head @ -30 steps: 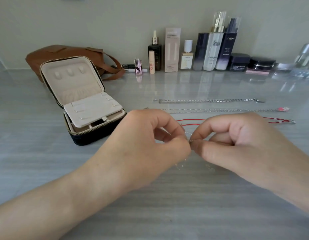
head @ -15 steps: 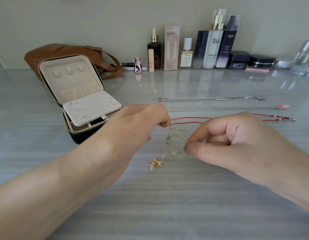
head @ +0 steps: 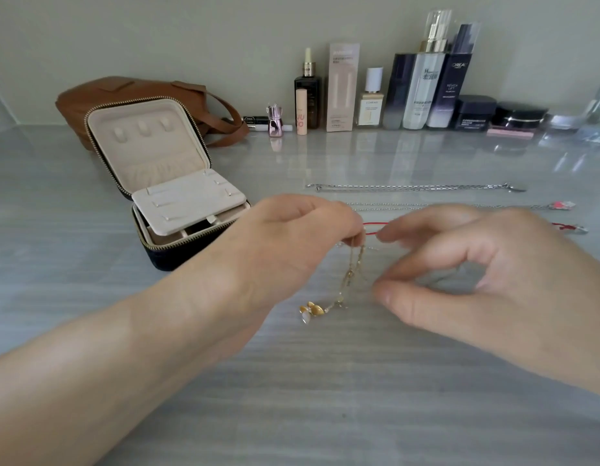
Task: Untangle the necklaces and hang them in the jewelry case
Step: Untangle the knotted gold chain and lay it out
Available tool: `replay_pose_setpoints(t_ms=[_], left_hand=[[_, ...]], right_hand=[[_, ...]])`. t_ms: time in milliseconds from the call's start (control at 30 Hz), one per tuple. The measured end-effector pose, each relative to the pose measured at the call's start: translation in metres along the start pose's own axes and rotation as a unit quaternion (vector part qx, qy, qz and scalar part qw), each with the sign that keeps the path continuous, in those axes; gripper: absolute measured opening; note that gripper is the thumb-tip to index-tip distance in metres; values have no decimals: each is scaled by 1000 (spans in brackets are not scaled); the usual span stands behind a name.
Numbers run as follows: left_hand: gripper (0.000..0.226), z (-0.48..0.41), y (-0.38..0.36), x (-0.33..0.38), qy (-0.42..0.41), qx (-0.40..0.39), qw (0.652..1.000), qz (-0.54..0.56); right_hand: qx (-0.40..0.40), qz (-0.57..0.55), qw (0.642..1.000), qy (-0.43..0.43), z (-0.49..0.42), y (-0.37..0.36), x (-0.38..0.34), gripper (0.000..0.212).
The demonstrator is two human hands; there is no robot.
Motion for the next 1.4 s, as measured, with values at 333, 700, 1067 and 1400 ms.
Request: replay_pose_setpoints(t_ms=[333, 700, 1067, 1400], left_hand=[[22, 2, -6, -2, 22, -45, 999, -17], [31, -2, -14, -13, 102, -112, 985, 86], [6, -3, -10, -5, 38, -83, 981, 171], [11, 3, -16, -6, 34, -68, 982, 172]], right_hand=[[43, -207, 977, -5, -12, 2, 7, 12], [41, -230, 971, -45, -13, 2, 18, 12], [30, -243, 967, -65, -13, -1, 23, 12], [9, -321, 945, -67, -17, -8, 26, 8]])
Point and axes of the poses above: each hand's wrist, its own z-axis away from the middle knuckle, its own y-axis out of the back of the hand, x = y × z, the point moved 7 cm from there along -z, towards the middle knuckle, and after that the axes turned 7 degrees about z, right-handed, at the moved point
